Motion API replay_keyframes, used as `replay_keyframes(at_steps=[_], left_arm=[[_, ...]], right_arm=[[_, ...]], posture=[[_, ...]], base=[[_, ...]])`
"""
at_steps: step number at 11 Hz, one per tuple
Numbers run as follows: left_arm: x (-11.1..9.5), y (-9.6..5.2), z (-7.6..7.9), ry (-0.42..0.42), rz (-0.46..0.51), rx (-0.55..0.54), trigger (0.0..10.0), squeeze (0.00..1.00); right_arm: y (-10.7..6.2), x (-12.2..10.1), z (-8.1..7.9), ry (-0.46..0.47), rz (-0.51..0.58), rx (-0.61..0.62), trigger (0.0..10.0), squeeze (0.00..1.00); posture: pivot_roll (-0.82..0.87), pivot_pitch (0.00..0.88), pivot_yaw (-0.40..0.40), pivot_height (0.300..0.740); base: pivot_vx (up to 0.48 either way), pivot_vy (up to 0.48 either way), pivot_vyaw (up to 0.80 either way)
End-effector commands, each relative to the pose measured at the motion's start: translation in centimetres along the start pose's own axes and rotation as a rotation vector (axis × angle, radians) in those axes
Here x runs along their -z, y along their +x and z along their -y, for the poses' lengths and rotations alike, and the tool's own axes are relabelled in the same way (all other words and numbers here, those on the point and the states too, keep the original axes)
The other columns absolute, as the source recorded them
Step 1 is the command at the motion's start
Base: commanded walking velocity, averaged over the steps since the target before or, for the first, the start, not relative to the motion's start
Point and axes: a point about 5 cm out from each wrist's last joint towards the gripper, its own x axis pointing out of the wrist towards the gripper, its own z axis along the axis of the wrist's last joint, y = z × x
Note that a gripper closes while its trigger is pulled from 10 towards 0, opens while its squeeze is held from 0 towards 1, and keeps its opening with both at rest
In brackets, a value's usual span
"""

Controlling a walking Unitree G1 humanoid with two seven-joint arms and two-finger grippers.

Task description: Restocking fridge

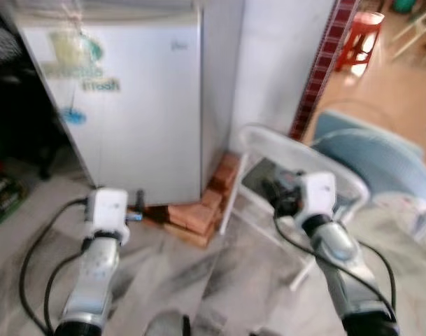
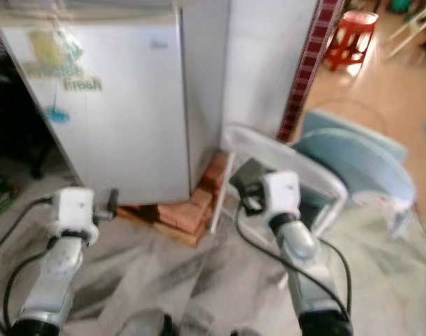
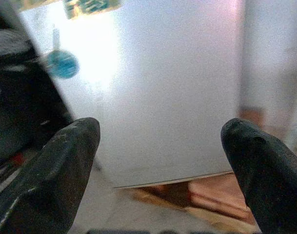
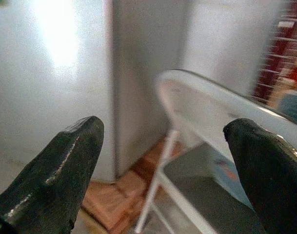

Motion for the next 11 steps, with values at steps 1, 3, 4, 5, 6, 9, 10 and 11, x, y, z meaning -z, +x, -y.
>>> replay_keyframes(at_steps=[1,3,4,5,6,9,10,11], left_arm=[[-0.4,0.1,-0.8,0.018,0.004,-0.018,10.0,0.0],[-0.3,0.0,-0.4,0.012,0.003,-0.012,10.0,0.0],[-0.3,-0.1,-0.3,0.006,-0.002,-0.009,10.0,0.0],[-0.1,-0.2,0.0,-0.003,-0.005,-0.006,10.0,0.0],[-0.1,-0.3,0.0,-0.006,-0.009,-0.004,10.0,0.0],[-0.1,-0.5,0.1,-0.016,-0.015,0.0,10.0,0.0],[-0.1,-0.6,0.2,-0.024,-0.017,0.002,10.0,0.0],[-0.1,-0.6,0.2,-0.029,-0.019,0.006,10.0,0.0]], right_arm=[[0.4,-0.7,-0.4,-0.006,0.028,-0.009,10.0,0.0],[0.6,-0.7,-0.5,-0.001,0.033,-0.003,10.0,0.0],[0.7,-0.8,-0.6,-0.001,0.036,-0.004,10.0,0.0],[0.8,-0.9,-0.7,-0.005,0.039,-0.006,10.0,0.0],[0.9,-0.9,-0.7,-0.003,0.041,-0.005,10.0,0.0],[0.8,-0.8,-0.1,-0.009,0.037,0.02,10.0,0.0],[0.6,-0.6,0.1,0.001,0.027,0.03,10.0,0.0],[0.5,-0.4,0.2,0.001,0.019,0.035,10.0,0.0]], posture=[[0.08,0.0,-0.003,0.74],[0.08,0.0,-0.006,0.74],[0.08,0.0,-0.006,0.74],[0.08,0.0,-0.01,0.74],[0.08,0.0,-0.01,0.74],[0.08,0.0,-0.016,0.74],[0.08,0.0,-0.016,0.74],[0.08,0.0,-0.016,0.74]], base=[[0.0,0.48,0.0],[0.0,0.48,0.0],[0.0,0.48,0.0],[0.0,0.48,0.0],[0.0,0.48,0.0],[0.0,0.48,0.0],[0.0,0.48,0.0],[0.0,0.48,-0.48]])
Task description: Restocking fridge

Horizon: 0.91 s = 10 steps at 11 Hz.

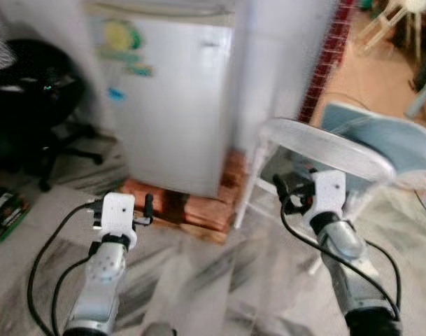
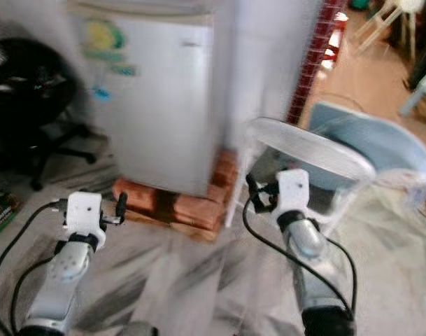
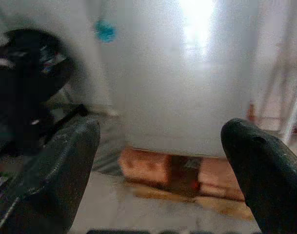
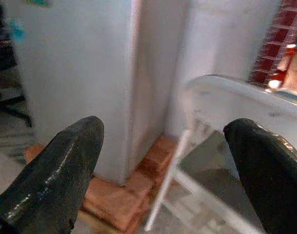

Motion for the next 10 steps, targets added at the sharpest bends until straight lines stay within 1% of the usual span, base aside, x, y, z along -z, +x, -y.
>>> replay_keyframes(at_steps=[1,2,3,5,10], left_arm=[[-0.48,0.28,-0.01,-0.003,0.011,0.009,10.0,0.0],[-0.55,0.29,0.06,-0.007,0.013,0.014,10.0,0.0],[-0.62,0.3,0.13,-0.011,0.014,0.019,10.0,0.0],[-0.66,0.35,0.08,-0.034,0.006,0.023,10.0,0.0],[-1.04,0.66,0.09,-0.052,0.015,0.036,10.0,0.0]], right_arm=[[0.09,-0.33,-0.12,0.006,0.011,-0.008,10.0,0.0],[0.09,-0.35,-0.2,0.003,0.012,-0.012,10.0,0.0],[0.11,-0.37,-0.23,-0.001,0.013,-0.013,10.0,0.0],[0.21,-0.43,-0.28,0.0,0.014,-0.017,10.0,0.0],[0.63,-0.7,-0.45,0.0,0.02,-0.022,10.0,0.0]], posture=[[0.08,0.0,-0.016,0.74],[0.08,0.0,-0.016,0.74],[0.08,0.0,-0.016,0.74],[0.07,0.0,-0.018,0.74],[0.07,0.0,-0.016,0.74]], base=[[0.0,0.48,-0.69],[0.0,0.48,-0.62],[0.0,0.48,0.0],[0.0,0.48,-0.44],[0.0,0.48,0.0]])
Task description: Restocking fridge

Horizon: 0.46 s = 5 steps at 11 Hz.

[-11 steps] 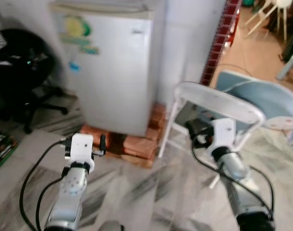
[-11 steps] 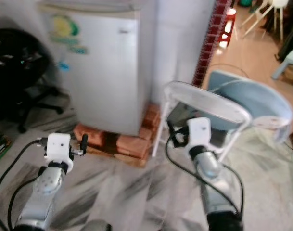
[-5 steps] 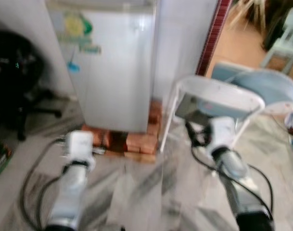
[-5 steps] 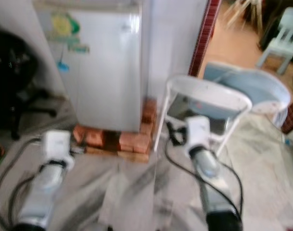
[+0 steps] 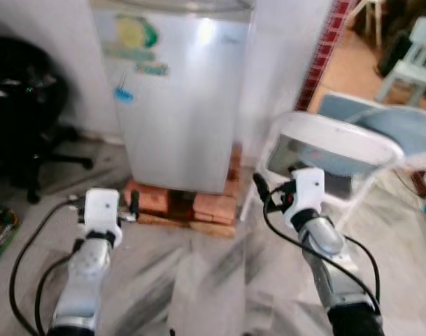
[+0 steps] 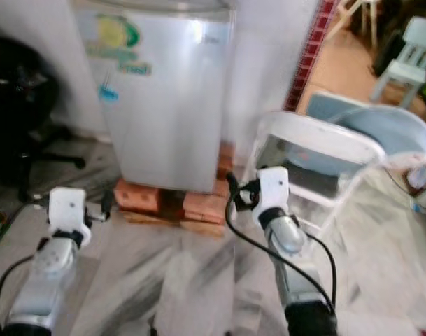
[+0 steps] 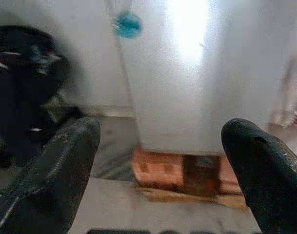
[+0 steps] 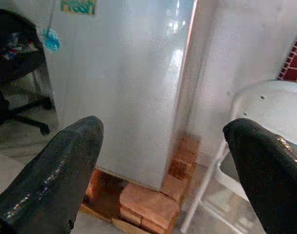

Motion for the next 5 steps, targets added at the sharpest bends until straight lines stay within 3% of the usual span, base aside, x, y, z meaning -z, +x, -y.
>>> replay_keyframes(at_steps=[1,5], left_arm=[[-0.2,0.11,1.12,-0.022,-0.003,0.042,10.0,0.0],[-0.59,-0.49,1.99,-0.066,0.023,0.136,10.0,0.0]], right_arm=[[-0.34,0.06,0.84,-0.006,-0.005,0.029,10.0,0.0],[-0.94,0.37,1.71,-0.022,0.0,0.116,10.0,0.0]], posture=[[0.07,0.0,-0.014,0.74],[0.07,0.0,-0.012,0.74]], base=[[0.0,0.48,0.0],[0.0,0.48,0.0]])
